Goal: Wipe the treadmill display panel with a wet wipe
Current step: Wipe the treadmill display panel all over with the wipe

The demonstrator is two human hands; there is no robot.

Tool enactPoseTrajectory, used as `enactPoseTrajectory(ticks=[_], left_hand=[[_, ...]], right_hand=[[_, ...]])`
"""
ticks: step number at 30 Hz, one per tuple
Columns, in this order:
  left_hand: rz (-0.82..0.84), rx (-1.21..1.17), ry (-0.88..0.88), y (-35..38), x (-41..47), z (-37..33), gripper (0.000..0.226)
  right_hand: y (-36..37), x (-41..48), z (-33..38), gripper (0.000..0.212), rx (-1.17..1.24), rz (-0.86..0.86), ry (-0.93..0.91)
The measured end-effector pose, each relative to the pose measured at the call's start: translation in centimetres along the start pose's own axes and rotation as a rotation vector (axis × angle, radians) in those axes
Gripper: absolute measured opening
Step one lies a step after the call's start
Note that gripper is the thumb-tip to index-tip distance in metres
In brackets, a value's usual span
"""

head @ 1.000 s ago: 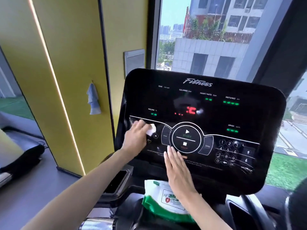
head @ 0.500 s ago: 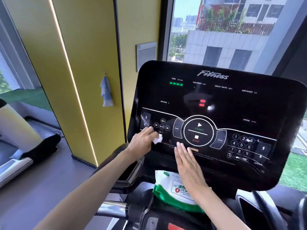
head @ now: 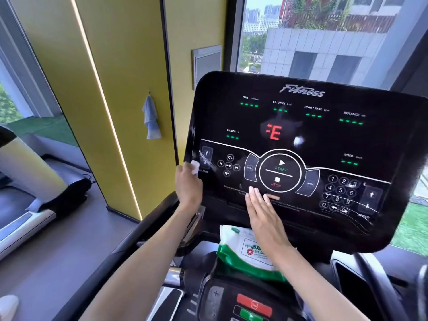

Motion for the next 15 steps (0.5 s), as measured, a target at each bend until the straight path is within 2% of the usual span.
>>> enactPoseTrajectory(ticks=[2, 5, 7, 8, 10, 11, 12, 15], left_hand=[[0.008, 0.007, 0.087, 1.3, -2.3, -2.3, 0.030], [0.170, 0.011, 0.419, 4.0, -6.5, -5.5, 0.026], [0.192, -0.025, 0.482, 3.9, -6.1, -5.3, 0.020], [0.155, -0.060, 0.399, 3.6, -5.3, -4.6, 0.018], [0.032, -0.117, 0.085, 2.6, -4.0, -3.0, 0.016], [-0.008, -0.113, -0.003, 2.5, -4.1, -2.9, 0.016], [-0.016, -0.086, 0.040, 2.7, -4.9, -3.8, 0.017], [0.166, 0.005, 0.548, 5.3, -9.2, -7.2, 0.024]], right_hand=[[0.2, 0.1, -0.1, 0.069, 0.004, 0.013, -0.010], [0.0, -0.1, -0.4, 0.070, 0.002, 0.021, -0.007], [-0.3, -0.6, -0.9, 0.079, 0.014, 0.017, 0.000], [-0.4, -1.1, -1.3, 0.081, 0.019, 0.014, 0.010], [-0.9, -2.0, -2.1, 0.080, 0.024, 0.008, 0.043], [-1.1, -2.3, -2.5, 0.079, 0.031, 0.004, 0.066], [-1.2, -2.6, -2.9, 0.078, 0.036, 0.008, 0.087], [-1.2, -3.3, -4.0, 0.082, 0.045, 0.043, 0.125]])
Point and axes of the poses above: each hand's wrist, its own x-axis towards the middle knuckle, its own y-axis out of the palm, z = x × y, the point moved 4 cm from there along x, towards the middle knuckle
